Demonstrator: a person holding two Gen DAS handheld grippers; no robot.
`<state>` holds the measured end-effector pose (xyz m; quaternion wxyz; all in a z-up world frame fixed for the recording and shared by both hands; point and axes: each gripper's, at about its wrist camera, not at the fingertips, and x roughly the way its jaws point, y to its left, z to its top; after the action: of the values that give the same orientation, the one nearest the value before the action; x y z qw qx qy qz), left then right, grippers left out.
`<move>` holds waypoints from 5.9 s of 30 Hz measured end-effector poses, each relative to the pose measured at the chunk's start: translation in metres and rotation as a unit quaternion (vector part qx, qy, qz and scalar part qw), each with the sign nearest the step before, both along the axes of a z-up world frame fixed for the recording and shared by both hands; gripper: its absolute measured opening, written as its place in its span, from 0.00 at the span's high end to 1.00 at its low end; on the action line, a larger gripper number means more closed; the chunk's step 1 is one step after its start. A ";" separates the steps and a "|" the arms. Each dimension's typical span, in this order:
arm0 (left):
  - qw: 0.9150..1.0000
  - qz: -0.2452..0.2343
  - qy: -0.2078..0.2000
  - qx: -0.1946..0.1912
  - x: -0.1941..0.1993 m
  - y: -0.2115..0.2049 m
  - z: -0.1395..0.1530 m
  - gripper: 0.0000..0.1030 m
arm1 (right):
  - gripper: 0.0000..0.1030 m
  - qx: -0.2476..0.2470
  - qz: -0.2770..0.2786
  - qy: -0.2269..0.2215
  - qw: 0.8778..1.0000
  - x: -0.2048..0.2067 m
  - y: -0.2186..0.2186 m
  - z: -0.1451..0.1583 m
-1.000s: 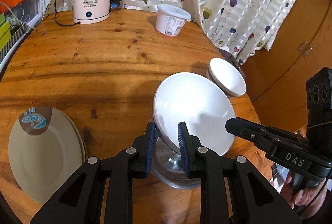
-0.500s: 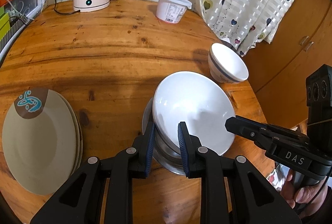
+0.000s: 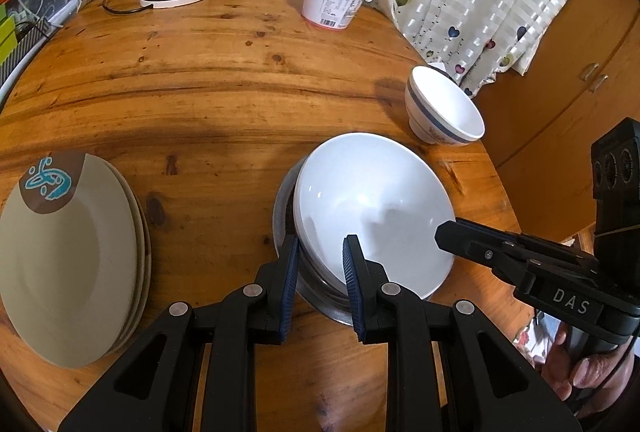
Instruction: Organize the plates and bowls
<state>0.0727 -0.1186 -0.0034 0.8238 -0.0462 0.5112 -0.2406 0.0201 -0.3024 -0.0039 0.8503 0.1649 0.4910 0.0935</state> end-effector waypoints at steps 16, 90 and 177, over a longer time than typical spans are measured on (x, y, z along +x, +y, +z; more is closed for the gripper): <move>1.000 0.000 -0.018 -0.021 -0.001 0.007 0.012 0.75 | 0.75 0.004 -0.005 -0.005 1.000 -0.002 -0.003 0.001; 0.998 -0.019 -0.051 -0.042 0.010 0.000 0.038 0.68 | 0.49 0.007 -0.056 -0.066 0.996 -0.023 -0.048 0.036; 0.994 -0.103 -0.003 -0.031 0.100 -0.139 0.032 0.68 | 0.81 0.000 -0.129 -0.067 0.989 0.044 -0.125 0.030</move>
<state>0.1726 -0.2573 0.0286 0.7942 -0.0181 0.5029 -0.3405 0.0642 -0.4269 0.0260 0.8861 0.2204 0.4076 -0.0063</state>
